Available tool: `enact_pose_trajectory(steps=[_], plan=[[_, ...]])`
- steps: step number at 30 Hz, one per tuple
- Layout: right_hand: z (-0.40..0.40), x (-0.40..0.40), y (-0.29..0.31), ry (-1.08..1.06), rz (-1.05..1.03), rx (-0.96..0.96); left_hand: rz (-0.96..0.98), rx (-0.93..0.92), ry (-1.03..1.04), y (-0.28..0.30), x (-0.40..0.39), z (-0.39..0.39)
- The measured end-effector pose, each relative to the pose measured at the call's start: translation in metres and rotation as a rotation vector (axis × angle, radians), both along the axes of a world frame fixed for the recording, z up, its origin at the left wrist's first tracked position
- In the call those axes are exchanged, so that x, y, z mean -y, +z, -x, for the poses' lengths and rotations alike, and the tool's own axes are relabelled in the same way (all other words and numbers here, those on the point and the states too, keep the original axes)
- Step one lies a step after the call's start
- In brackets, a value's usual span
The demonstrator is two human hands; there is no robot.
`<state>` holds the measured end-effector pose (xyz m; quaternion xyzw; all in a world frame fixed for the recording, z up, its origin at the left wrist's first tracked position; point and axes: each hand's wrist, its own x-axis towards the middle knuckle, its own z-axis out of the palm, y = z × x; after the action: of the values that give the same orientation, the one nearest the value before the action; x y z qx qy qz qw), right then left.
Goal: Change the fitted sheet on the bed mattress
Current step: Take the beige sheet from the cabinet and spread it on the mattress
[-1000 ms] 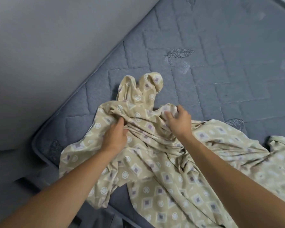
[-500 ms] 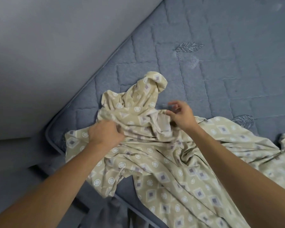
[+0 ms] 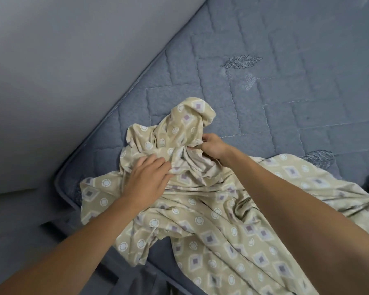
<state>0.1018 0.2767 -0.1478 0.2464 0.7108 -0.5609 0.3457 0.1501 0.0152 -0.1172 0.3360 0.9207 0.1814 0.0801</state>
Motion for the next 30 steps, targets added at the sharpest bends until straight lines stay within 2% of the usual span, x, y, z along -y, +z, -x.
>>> enact_pose_trajectory(steps=[2,7,10,13,15,19,21,23,25,27,30], plan=[[0.002,-0.009,0.009,-0.037,0.017,0.036,-0.011,0.016,0.012,0.000,0.003,-0.002],[0.013,-0.064,0.030,-0.405,-0.121,-0.030,0.060,0.114,0.099,0.003,0.014,-0.003],[0.030,-0.101,0.055,-0.396,-0.302,-0.161,0.116,0.253,0.201,0.009,0.019,-0.003],[0.056,-0.112,0.072,-0.436,-0.407,-0.327,0.168,0.266,0.261,0.022,0.002,0.006],[0.064,-0.103,0.084,-0.431,-0.344,-0.353,0.269,0.258,0.298,0.031,-0.013,0.019],[0.053,-0.085,0.093,-0.247,0.017,-0.096,0.610,0.500,0.314,0.044,-0.032,0.044],[0.048,-0.084,0.080,-0.287,0.118,-0.079,0.546,0.494,0.340,0.050,-0.044,0.054],[0.045,-0.084,0.069,-0.288,0.038,-0.131,0.317,0.478,0.368,0.053,-0.064,0.064],[0.042,-0.087,0.064,-0.256,-0.078,-0.181,0.146,0.565,0.342,0.051,-0.088,0.074],[0.043,-0.091,0.070,-0.286,-0.084,-0.229,0.142,0.591,0.267,0.044,-0.110,0.079],[0.057,-0.107,0.077,-0.341,-0.097,-0.295,0.153,0.442,0.164,0.024,-0.127,0.070]])
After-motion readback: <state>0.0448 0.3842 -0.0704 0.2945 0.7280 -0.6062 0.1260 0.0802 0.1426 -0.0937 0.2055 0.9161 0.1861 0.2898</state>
